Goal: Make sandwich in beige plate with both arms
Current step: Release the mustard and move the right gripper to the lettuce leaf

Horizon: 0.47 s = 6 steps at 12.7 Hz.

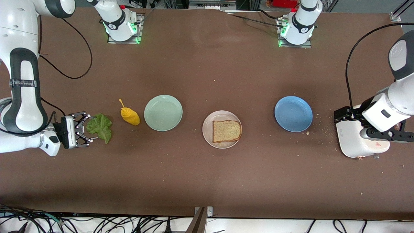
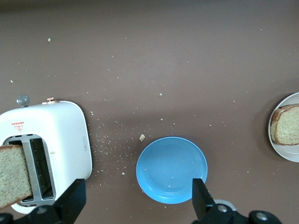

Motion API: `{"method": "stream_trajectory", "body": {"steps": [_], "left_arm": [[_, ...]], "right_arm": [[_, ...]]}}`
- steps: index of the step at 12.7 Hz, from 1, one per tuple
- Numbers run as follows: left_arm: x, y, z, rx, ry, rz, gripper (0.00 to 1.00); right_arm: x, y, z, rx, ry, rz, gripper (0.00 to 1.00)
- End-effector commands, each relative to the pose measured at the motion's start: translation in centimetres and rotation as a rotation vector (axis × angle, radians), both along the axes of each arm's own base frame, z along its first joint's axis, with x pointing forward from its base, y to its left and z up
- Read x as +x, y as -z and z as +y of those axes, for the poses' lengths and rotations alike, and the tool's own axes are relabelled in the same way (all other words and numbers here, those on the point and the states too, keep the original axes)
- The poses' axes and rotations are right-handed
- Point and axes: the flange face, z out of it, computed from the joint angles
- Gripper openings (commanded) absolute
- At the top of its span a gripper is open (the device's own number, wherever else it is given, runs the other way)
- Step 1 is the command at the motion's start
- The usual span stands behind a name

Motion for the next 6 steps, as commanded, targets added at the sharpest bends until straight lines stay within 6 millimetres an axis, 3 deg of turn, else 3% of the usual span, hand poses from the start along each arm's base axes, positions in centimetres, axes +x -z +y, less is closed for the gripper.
{"method": "stream_trajectory", "body": {"steps": [1, 4, 6], "left_arm": [[0.5, -0.4, 0.8, -0.001, -0.009, -0.013, 1.0], [0.5, -0.4, 0.8, 0.001, -0.009, -0.013, 1.0], [0.5, -0.4, 0.8, -0.001, -0.01, -0.013, 1.0]], "right_arm": [[-0.2, -4.5, -0.1, -0.223, 0.162, 0.002, 1.0], [-0.4, -7.1, 1.4, -0.421, 0.375, -0.005, 1.0], [-1.4, -7.5, 2.7, -0.54, 0.564, 0.025, 1.0]]}}
